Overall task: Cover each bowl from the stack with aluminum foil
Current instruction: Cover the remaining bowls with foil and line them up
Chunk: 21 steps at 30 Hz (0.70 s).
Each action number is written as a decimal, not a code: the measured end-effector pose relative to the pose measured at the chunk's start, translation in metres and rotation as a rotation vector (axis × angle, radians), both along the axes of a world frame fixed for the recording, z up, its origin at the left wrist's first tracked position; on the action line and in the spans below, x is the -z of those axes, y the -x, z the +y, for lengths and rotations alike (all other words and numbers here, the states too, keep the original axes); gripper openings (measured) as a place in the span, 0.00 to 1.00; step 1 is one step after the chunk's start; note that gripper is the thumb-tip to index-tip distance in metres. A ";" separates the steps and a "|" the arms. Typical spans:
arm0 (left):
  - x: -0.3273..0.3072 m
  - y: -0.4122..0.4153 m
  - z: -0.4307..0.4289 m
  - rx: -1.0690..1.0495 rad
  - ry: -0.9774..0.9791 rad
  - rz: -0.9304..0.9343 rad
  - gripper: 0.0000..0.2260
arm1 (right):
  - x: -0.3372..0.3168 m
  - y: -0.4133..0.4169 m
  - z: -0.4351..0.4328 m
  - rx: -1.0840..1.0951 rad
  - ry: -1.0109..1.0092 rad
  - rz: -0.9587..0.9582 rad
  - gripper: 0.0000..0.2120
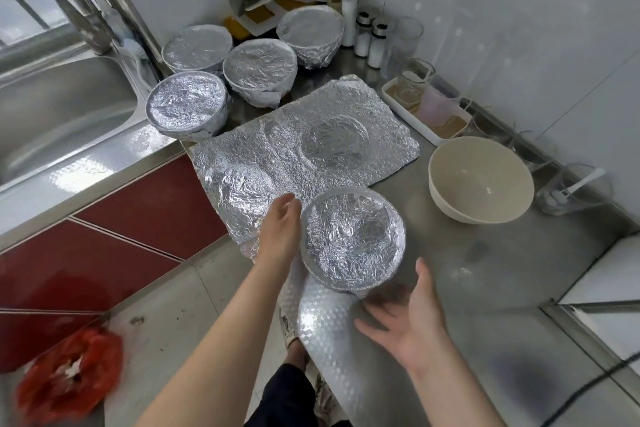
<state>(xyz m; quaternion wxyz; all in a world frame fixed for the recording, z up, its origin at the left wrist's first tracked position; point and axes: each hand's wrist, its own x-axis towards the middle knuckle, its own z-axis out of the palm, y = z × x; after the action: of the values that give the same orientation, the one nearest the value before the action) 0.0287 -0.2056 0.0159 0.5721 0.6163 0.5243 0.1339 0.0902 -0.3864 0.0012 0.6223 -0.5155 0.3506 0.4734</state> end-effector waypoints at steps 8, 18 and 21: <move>0.021 -0.005 -0.016 0.119 -0.138 -0.016 0.16 | 0.002 -0.005 0.028 0.217 -0.205 -0.008 0.27; 0.024 0.025 -0.043 0.070 -0.236 0.118 0.13 | 0.017 -0.042 0.045 0.012 0.182 -0.481 0.24; 0.018 0.016 -0.027 0.016 -0.096 -0.022 0.18 | 0.022 -0.049 0.043 0.035 0.113 -0.531 0.26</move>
<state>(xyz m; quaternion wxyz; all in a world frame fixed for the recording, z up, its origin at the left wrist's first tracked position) 0.0130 -0.2324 -0.0024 0.5487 0.6457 0.5061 0.1609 0.1396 -0.3430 -0.0210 0.6705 -0.6494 0.2100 0.2907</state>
